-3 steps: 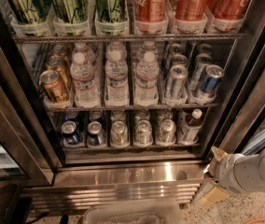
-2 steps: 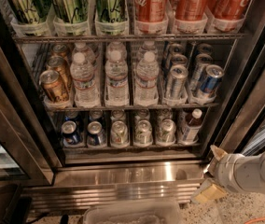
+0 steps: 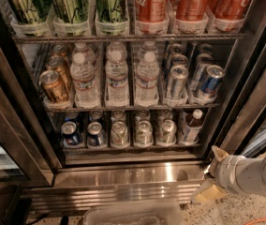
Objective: Pick blue plastic bottle from bottom shelf of fridge
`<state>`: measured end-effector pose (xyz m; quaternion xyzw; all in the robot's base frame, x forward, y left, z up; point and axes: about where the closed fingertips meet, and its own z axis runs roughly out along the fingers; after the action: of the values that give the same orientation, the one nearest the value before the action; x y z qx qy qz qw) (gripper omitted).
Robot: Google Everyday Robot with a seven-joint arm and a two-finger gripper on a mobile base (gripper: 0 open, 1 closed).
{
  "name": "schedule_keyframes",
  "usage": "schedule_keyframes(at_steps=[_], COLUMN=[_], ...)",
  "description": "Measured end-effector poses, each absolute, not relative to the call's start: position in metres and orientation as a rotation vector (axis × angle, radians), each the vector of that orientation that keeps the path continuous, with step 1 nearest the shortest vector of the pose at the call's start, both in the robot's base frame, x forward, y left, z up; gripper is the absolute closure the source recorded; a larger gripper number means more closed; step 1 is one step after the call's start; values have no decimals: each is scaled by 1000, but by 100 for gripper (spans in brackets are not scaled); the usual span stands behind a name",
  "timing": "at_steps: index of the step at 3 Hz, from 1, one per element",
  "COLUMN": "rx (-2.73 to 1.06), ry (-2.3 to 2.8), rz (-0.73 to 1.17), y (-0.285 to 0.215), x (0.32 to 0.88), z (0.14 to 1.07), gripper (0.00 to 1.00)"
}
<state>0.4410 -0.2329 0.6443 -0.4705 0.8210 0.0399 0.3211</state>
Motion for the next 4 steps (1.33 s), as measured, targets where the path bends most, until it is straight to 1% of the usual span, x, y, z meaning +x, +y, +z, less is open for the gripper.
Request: schedule_keyframes(at_steps=[4], rx=[-771], ry=[1954], rz=[79], y=[-209], x=[481], z=[674], gripper=[0])
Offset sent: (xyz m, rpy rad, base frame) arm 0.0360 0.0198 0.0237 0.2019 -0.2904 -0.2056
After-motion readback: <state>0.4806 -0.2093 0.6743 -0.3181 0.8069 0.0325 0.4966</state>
